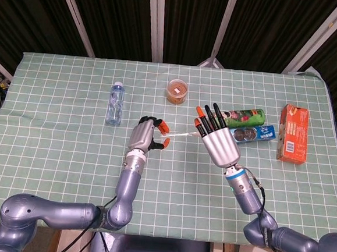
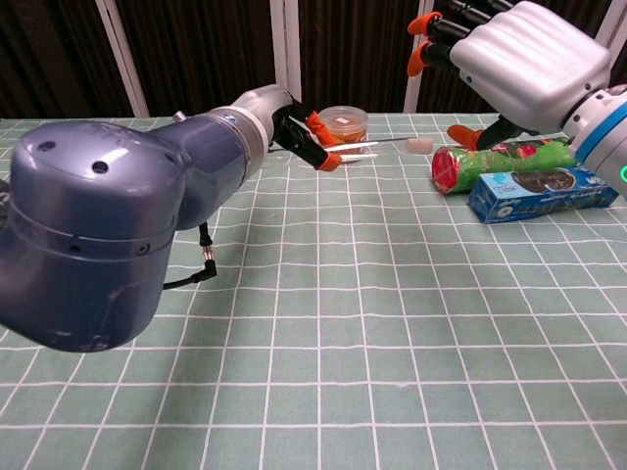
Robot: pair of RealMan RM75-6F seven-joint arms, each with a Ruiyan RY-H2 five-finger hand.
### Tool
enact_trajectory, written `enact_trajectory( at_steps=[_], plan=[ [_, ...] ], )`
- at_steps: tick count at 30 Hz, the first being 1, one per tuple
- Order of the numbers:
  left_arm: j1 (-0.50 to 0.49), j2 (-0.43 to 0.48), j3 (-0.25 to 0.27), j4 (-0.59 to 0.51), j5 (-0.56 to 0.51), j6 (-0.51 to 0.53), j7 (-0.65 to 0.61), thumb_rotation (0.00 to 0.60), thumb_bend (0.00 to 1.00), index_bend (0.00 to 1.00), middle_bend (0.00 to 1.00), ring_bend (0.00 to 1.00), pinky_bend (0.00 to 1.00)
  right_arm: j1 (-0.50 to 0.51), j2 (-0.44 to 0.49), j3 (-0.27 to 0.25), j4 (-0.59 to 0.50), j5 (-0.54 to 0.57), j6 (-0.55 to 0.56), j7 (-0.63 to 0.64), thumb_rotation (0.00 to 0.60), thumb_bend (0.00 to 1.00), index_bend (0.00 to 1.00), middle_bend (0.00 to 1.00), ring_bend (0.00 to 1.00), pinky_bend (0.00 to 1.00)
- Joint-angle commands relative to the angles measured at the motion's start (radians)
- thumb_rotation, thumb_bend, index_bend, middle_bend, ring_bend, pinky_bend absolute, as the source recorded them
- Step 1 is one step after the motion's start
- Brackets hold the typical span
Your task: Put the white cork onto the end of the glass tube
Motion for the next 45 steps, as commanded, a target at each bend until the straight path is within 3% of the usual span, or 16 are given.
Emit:
enact_trajectory(
  at_steps=[1,25,34,45],
  plan=[
    [0.012,0.008,0.008,-0.013,0.011,0.001,-0.005,0.600,0.66,0.57,0.49,0.15,0.06,-0.004,0.004,0.002,-0.006,0.006,0.001,-0.006,0.600,0.37,0.25,0.09,0.04,0.00],
    [0.132,0.117,0.068,-0.168,0.071,0.035,-0.016,0.600,0.66,0.57,0.49,0.15,0.06,-0.086,0.096,0.005,-0.085,0.058,0.037,-0.065,0.600,0.37,0.23,0.07,0.03,0.00],
    [0.201,0.163,0.193,-0.217,0.155,0.039,-0.013,0.600,0.66,0.57,0.49,0.15,0.06,-0.123,0.141,0.027,-0.127,0.080,0.079,-0.031,0.600,0.37,0.23,0.07,0.03,0.00],
    [0.257,0.152,0.297,-0.204,0.231,0.036,-0.029,0.600,0.66,0.57,0.49,0.15,0.06,-0.137,0.190,0.043,-0.204,0.071,0.104,-0.041,0.600,0.37,0.23,0.06,0.03,0.00]
  ],
)
